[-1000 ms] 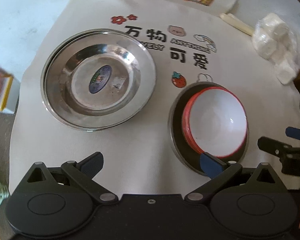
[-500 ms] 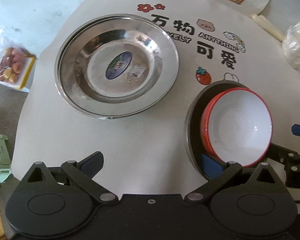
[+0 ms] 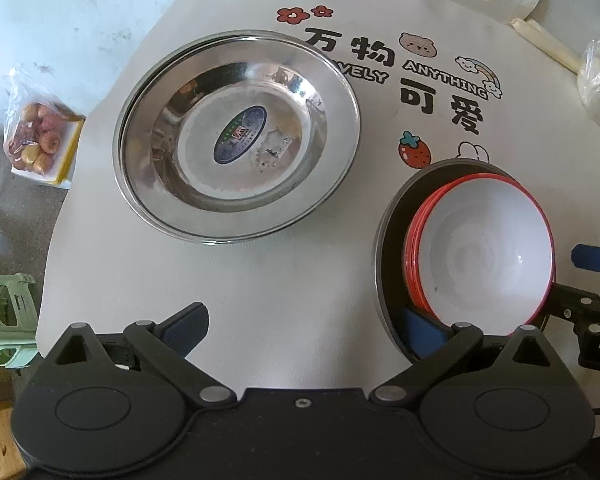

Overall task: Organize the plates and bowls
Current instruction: 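Move both grippers to the rim of the steel bowl holding the white bowls, then grasp the steel bowl rim with both grippers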

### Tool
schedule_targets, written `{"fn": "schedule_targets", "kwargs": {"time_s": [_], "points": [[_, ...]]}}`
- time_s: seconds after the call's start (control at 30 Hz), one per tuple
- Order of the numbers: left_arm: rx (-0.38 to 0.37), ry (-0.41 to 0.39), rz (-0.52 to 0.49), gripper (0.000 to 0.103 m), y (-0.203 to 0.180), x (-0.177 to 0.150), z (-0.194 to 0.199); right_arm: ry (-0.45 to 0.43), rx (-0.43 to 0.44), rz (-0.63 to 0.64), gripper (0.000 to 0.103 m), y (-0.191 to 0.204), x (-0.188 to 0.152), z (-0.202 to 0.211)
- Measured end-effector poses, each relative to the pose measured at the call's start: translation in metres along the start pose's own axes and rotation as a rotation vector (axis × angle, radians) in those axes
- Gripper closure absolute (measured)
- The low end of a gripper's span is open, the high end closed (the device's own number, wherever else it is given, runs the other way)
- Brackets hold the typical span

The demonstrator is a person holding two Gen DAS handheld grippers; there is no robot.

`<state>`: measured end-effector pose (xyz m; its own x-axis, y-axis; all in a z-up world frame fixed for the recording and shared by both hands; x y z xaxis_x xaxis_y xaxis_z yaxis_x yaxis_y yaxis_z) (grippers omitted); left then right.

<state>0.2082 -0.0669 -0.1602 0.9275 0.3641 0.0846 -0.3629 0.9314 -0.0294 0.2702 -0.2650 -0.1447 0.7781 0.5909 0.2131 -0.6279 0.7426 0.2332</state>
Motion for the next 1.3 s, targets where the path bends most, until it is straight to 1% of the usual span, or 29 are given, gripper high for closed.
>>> {"fn": "schedule_targets", "kwargs": {"time_s": [0.17,0.2,0.3,0.37,0.4,0.47,0.5,0.53,0.57,0.6,0.7,0.77,0.83,0.87,1.0,1.1,1.3], "points": [[-0.005,0.003,0.004,0.006,-0.002,0.001,0.002,0.002,0.027,0.000,0.033,0.001,0.000,0.000],[-0.010,0.005,0.008,0.008,-0.002,0.001,0.002,0.003,0.035,-0.004,0.034,0.001,0.000,0.000],[-0.028,0.007,0.016,0.014,-0.003,0.000,0.003,0.006,0.071,-0.021,0.042,0.000,-0.001,0.000],[-0.039,0.004,0.017,0.019,-0.004,0.000,0.003,0.006,0.091,-0.024,0.049,0.001,-0.001,0.000],[-0.049,0.002,0.018,0.023,-0.005,0.000,0.004,0.006,0.099,-0.021,0.051,0.002,-0.001,0.001],[-0.072,0.000,0.023,0.032,-0.006,-0.001,0.004,0.010,0.117,-0.018,0.059,0.003,-0.001,0.000],[-0.093,-0.001,0.028,0.041,-0.007,-0.001,0.004,0.013,0.129,-0.019,0.062,0.003,-0.001,0.000],[-0.117,0.000,0.034,0.048,-0.008,-0.001,0.005,0.015,0.142,-0.020,0.066,0.004,0.000,0.000],[-0.132,0.000,0.038,0.051,-0.009,-0.001,0.005,0.016,0.151,-0.019,0.070,0.004,0.000,0.000],[-0.145,-0.002,0.041,0.056,-0.010,-0.001,0.005,0.016,0.159,-0.015,0.071,0.005,0.000,0.000],[-0.159,-0.003,0.047,0.060,-0.011,-0.001,0.004,0.017,0.172,-0.015,0.075,0.006,0.000,0.000],[-0.178,-0.002,0.054,0.066,-0.010,-0.001,0.004,0.019,0.197,-0.029,0.080,0.005,0.000,-0.001],[-0.199,-0.004,0.063,0.073,-0.010,-0.001,0.004,0.020,0.214,-0.034,0.083,0.005,0.000,-0.001],[-0.206,-0.004,0.064,0.075,-0.010,-0.001,0.004,0.020,0.219,-0.033,0.084,0.006,0.000,-0.001],[-0.243,-0.003,0.079,0.088,-0.010,0.000,0.003,0.020,0.222,-0.028,0.084,0.006,0.000,-0.001],[-0.255,0.000,0.086,0.090,-0.011,0.000,0.003,0.021,0.227,-0.026,0.084,0.005,-0.001,-0.001],[-0.271,0.002,0.105,0.092,-0.010,-0.001,0.001,0.021,0.233,-0.022,0.084,0.005,-0.001,-0.001]]}}
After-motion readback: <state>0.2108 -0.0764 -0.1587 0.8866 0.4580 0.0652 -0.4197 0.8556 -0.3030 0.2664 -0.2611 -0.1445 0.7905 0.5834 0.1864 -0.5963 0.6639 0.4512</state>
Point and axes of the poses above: each gripper's, at about its wrist camera, not at the fingertips, and z roughly against the way its jaws point, y to its left, x to its top, the point moved 4 cm from there along -z, roughly the way its jaws point, and after that the axes turned 8 degrees about y, right-handed, at the moved point
